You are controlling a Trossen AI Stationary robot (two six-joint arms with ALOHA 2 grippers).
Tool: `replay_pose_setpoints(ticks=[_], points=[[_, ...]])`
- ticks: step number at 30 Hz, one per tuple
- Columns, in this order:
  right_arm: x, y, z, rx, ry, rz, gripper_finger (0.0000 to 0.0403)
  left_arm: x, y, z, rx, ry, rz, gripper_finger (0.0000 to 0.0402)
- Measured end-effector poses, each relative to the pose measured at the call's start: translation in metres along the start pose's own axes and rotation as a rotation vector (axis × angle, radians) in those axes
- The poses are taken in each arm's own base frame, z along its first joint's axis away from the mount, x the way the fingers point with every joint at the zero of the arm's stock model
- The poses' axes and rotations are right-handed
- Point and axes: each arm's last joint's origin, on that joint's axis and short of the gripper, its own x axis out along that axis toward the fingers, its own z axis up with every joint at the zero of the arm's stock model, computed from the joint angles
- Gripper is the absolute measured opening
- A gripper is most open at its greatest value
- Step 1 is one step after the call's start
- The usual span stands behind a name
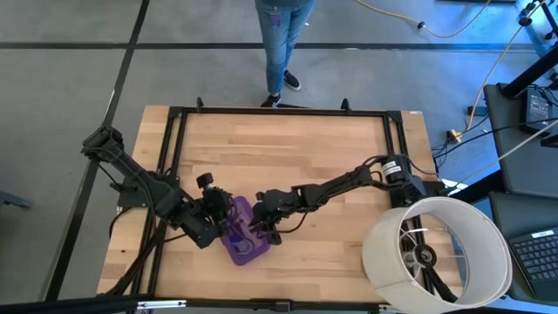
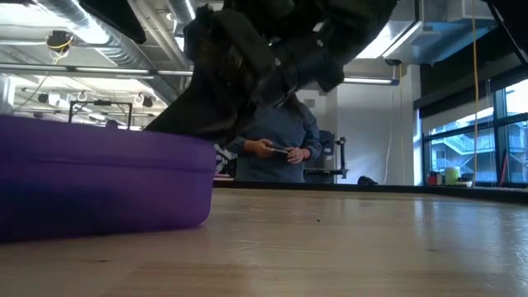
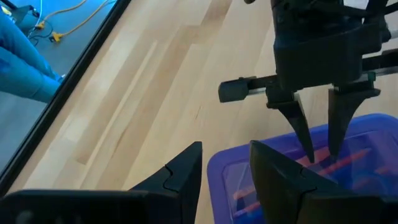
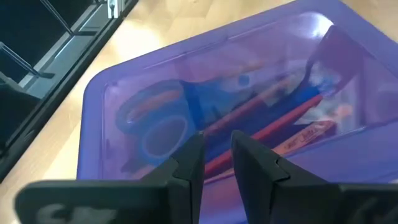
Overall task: Pick & place school supplies into a supply box
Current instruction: Close the violet supply box
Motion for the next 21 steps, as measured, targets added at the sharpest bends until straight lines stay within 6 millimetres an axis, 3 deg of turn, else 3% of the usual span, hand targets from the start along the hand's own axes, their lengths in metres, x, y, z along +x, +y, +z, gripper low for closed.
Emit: replay_pose_setpoints(ticks=[13,21], points=[[0.000,-0.001,-0.004,0.011,0.053,-0.029,0.0087,0.001,-0.002,-0.002,-0.009,0.052,-0.053,0.0126],[0.000,-0.001,-0.006,0.013,0.061,-0.031,0.0087,0.030,-0.023,-0.026,-0.070,0.084,-0.274,0.0124]])
